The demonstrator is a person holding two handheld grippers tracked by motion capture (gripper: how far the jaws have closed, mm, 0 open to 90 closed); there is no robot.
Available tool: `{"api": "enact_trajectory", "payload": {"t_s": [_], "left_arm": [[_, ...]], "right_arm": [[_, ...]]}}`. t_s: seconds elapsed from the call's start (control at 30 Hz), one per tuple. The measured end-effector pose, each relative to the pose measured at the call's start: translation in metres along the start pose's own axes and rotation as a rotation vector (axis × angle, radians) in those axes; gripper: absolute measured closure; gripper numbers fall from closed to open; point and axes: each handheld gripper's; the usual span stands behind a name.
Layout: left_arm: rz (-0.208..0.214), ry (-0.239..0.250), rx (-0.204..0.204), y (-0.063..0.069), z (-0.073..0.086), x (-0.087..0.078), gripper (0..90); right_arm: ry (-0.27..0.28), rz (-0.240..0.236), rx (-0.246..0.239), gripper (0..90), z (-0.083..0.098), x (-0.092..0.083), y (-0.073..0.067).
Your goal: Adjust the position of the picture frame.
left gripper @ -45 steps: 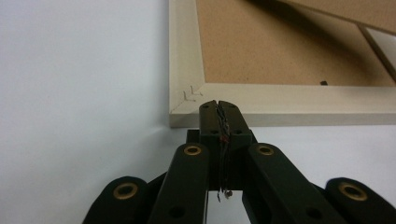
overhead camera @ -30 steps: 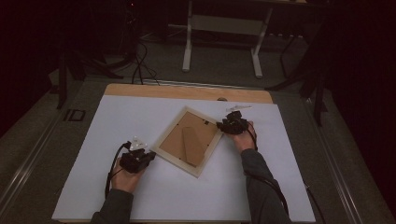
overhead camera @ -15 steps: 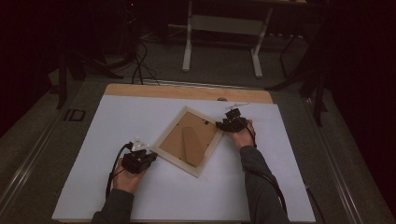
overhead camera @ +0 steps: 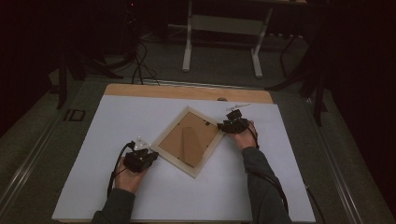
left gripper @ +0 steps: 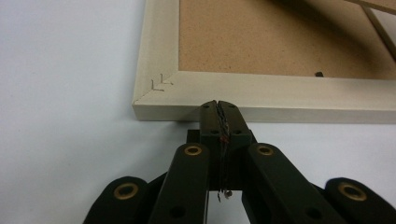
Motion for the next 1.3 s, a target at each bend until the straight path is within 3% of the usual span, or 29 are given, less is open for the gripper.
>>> {"api": "enact_trajectory", "payload": {"t_s": [0.47, 0.73, 0.8, 0.83, 0.87, 0.9, 0.93, 1.07, 1.13, 1.3], "left_arm": [[-0.031, -0.012, -0.007, -0.01, -0.006, 0.004, 90.0], [-0.039, -0.016, -0.025, -0.015, -0.009, 0.007, 90.0], [-0.042, -0.02, -0.02, -0.015, -0.011, 0.008, 90.0], [-0.043, -0.022, -0.02, -0.015, -0.012, 0.008, 90.0], [-0.045, -0.025, -0.013, -0.015, -0.013, 0.009, 90.0], [-0.043, -0.024, -0.018, -0.015, -0.013, 0.01, 90.0], [-0.042, -0.024, -0.019, -0.015, -0.014, 0.01, 90.0], [-0.04, -0.026, -0.024, -0.015, -0.017, 0.013, 90.0], [-0.042, -0.029, -0.022, -0.015, -0.018, 0.014, 90.0], [-0.031, -0.032, -0.033, -0.017, -0.022, 0.019, 90.0]], "right_arm": [[-0.004, -0.038, -0.003, 65.0, 0.018, -0.015, -0.006], [-0.084, -0.114, -0.025, 66.3, 0.018, -0.022, -0.005], [-0.07, -0.129, -0.024, 68.0, 0.017, -0.023, -0.003], [-0.036, -0.13, -0.006, 68.3, 0.016, -0.025, -0.001], [0.004, -0.126, 0.019, 68.3, 0.016, -0.028, 0.002], [0.062, -0.081, 0.071, 75.2, 0.016, -0.03, 0.006], [0.062, -0.081, 0.071, 75.2, 0.016, -0.03, 0.006], [0.03, 0.011, 0.081, 86.4, 0.019, -0.023, 0.008], [0.016, 0.014, 0.096, 89.3, 0.022, -0.02, 0.009], [-0.011, 0.005, 0.078, 89.8, 0.027, -0.016, 0.008]]}}
Point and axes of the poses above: each handheld gripper's, and its own axes: x roughly forward along the jaws, z roughly out of its underside, y roughly to its right, and after that the axes turned 10 degrees about -z, right-handed
